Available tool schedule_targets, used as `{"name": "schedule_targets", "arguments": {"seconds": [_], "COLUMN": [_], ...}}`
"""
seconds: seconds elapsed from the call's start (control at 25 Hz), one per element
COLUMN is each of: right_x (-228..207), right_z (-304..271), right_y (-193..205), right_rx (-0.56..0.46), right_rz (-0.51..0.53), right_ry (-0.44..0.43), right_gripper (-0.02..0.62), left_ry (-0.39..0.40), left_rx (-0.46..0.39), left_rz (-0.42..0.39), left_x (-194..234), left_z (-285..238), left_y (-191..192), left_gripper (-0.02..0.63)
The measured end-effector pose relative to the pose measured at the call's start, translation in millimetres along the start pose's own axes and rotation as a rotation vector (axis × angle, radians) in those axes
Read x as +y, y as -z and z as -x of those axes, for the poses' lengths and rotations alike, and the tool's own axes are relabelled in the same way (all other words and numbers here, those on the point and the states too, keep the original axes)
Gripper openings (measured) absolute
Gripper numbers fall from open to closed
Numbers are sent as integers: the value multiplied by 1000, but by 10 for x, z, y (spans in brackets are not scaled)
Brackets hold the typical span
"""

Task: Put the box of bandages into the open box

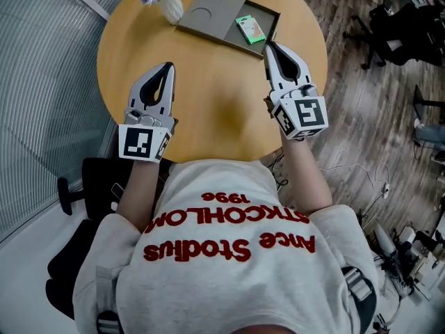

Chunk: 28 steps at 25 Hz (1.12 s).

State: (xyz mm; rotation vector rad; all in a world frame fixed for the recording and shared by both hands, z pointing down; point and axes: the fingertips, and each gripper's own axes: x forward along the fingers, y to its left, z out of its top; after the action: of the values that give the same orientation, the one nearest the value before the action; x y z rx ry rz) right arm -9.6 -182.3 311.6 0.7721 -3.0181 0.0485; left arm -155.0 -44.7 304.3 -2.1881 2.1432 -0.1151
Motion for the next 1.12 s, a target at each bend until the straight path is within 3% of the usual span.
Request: {"name": "schedule_targets", "arguments": {"seconds": [0.52, 1.12], "right_x": [214, 246], "right_z": [449, 553], "right_y": [-51, 66], "right_rx": [-17, 27], "right_rz": [-58, -30], "right_ry": [6, 4], "right_gripper": [11, 9], "left_ry": [2, 7], "left_rx": [-34, -37], "left_rz": [46, 46], "left_x": [-190, -292], "left_z": [144, 107], "left_y": [-51, -35], "left_gripper": [3, 3]}}
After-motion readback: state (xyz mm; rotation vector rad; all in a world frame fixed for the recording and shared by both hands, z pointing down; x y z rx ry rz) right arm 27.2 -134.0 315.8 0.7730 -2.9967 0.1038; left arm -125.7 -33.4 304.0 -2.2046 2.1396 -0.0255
